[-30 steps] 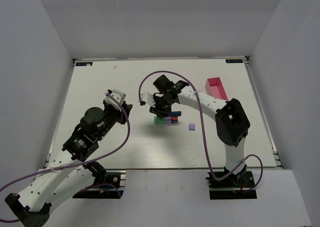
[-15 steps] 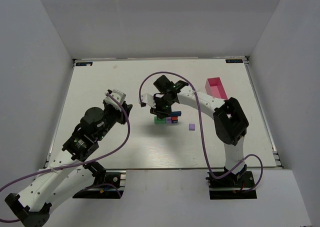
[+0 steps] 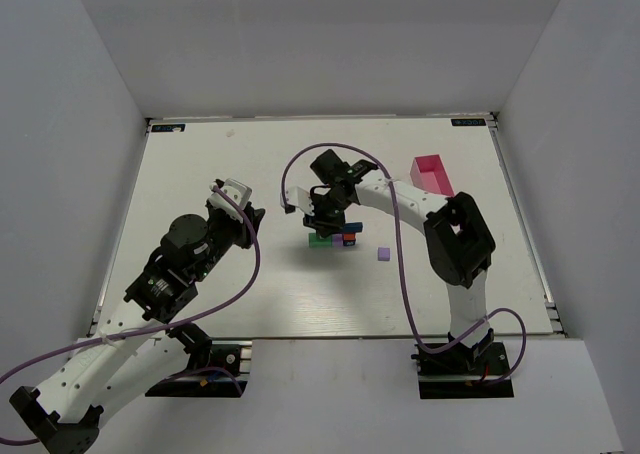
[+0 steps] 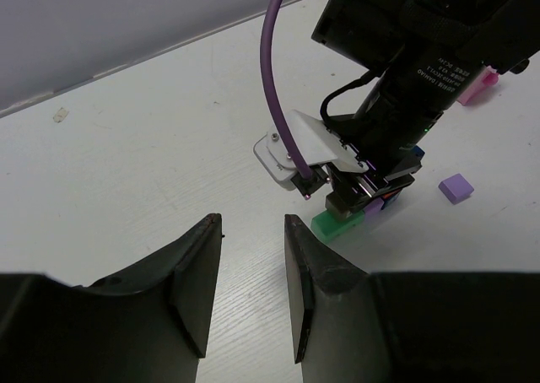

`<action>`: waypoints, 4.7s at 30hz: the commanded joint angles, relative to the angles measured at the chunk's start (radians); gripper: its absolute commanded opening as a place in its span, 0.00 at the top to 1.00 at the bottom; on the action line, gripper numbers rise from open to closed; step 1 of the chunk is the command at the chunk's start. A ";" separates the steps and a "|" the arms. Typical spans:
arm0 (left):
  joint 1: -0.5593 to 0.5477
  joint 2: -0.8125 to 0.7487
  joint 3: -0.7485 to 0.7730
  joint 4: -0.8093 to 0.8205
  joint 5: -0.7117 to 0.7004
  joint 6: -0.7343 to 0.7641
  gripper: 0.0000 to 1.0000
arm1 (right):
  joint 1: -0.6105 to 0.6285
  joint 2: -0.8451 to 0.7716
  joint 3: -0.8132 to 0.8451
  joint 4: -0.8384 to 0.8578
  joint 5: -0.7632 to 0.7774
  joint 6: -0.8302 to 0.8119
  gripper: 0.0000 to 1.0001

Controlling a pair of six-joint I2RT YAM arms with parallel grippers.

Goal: Build the wood block tower

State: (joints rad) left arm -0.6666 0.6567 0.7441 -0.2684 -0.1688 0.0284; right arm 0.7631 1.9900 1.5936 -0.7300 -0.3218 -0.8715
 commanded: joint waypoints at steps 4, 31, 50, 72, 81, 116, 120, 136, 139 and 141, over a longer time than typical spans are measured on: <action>0.005 -0.012 -0.006 0.012 0.000 -0.007 0.54 | 0.001 0.015 0.012 0.017 -0.031 -0.009 0.90; 0.005 -0.012 -0.006 0.012 0.000 -0.007 0.54 | 0.001 -0.008 -0.014 0.026 -0.042 0.011 0.84; 0.005 -0.012 -0.006 0.012 0.000 0.002 0.54 | 0.004 -0.011 -0.034 0.023 -0.033 0.009 0.65; 0.005 -0.012 -0.006 0.012 0.000 0.002 0.54 | 0.005 -0.031 -0.040 0.020 -0.037 0.006 0.10; 0.005 -0.012 -0.006 0.012 0.000 0.002 0.54 | 0.007 -0.083 -0.014 0.038 -0.065 0.038 0.10; 0.005 0.324 0.070 -0.069 0.318 0.062 0.49 | -0.413 -0.685 -0.656 0.062 -0.256 -0.362 0.50; 0.005 0.342 0.080 -0.078 0.295 0.062 0.38 | -0.418 -0.659 -0.735 0.141 -0.247 -0.467 0.46; 0.005 0.337 0.080 -0.025 0.431 0.073 0.39 | -0.421 -0.549 -0.644 0.245 -0.120 -0.185 0.33; -0.030 0.455 0.182 -0.025 0.546 0.094 0.43 | -0.433 -0.624 -0.575 0.279 -0.034 0.121 0.35; -0.056 0.574 0.231 -0.014 0.604 0.094 0.45 | -0.464 -0.654 -0.549 0.291 0.018 0.239 0.35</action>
State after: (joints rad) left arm -0.6903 1.1267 0.8909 -0.3275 0.2974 0.1055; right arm 0.3351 1.4265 0.9604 -0.4892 -0.3859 -0.9283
